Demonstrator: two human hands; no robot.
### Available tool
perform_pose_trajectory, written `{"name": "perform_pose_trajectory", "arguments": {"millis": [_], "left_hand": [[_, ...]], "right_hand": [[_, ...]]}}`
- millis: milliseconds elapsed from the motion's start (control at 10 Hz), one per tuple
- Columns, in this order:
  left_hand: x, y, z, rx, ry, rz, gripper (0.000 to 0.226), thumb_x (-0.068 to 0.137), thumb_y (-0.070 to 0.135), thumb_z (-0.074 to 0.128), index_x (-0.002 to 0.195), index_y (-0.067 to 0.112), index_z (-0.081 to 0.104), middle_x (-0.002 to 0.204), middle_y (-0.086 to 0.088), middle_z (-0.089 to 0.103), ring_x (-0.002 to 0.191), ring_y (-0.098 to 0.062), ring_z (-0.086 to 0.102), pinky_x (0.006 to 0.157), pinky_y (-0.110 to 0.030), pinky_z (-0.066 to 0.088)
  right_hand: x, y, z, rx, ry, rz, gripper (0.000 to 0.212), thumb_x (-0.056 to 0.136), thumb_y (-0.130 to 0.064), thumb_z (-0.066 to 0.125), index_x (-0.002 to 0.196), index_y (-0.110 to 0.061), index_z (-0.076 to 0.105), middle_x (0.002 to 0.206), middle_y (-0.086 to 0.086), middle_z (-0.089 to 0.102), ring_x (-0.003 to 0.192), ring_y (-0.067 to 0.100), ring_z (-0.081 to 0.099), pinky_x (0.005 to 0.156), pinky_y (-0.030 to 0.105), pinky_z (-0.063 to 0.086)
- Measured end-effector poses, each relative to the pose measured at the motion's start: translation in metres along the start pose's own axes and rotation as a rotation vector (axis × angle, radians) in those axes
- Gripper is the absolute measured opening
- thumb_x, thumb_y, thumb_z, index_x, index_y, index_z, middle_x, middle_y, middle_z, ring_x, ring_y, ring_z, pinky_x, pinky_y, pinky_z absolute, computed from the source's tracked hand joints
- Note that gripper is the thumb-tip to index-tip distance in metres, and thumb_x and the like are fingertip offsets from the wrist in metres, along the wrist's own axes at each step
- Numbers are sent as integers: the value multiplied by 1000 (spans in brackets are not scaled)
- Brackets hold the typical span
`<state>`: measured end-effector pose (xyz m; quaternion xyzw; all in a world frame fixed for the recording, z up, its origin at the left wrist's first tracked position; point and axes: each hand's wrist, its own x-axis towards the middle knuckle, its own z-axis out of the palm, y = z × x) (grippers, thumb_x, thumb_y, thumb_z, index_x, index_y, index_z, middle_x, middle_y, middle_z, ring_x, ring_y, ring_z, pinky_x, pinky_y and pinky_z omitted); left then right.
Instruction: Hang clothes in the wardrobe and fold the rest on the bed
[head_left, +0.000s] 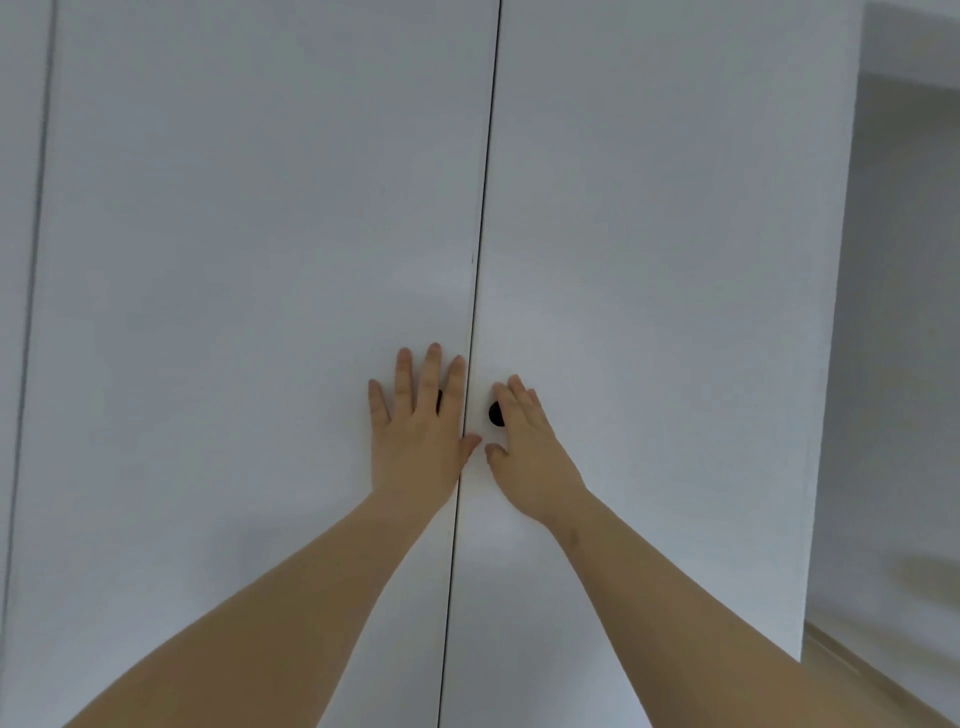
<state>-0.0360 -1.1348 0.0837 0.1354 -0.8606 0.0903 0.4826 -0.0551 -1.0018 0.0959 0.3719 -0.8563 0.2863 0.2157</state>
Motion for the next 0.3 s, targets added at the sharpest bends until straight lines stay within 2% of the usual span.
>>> {"name": "perform_pose_trajectory", "arguments": {"millis": [100, 200, 300], "left_hand": [[-5, 1, -3, -4, -125, 41, 92, 84, 57, 55, 151, 16, 6, 159, -9, 3, 144, -38, 4, 111, -58, 18], [-5, -1, -17, -64, -284, 42, 88, 91, 57, 40, 148, 23, -17, 155, 0, -23, 143, -29, -21, 116, -50, 1], [-9, -2, -23, -85, -273, 43, 91, 89, 56, 45, 147, 26, -18, 155, -1, -23, 143, -27, -19, 116, -48, -1]], "right_hand": [[-7, -4, -11, 221, 37, 22, 58, 99, -10, 38, 150, -18, 13, 158, -5, 9, 145, 9, 7, 111, 17, 7], [-33, -23, -45, 626, 519, 110, 29, 94, -9, 46, 116, -24, 57, 96, -6, 61, 78, -2, 54, 74, 16, 42], [-71, -39, -105, 876, 787, -4, 28, 91, -2, 50, 82, -26, 62, 68, -9, 54, 58, 2, 49, 60, 19, 43]]}}
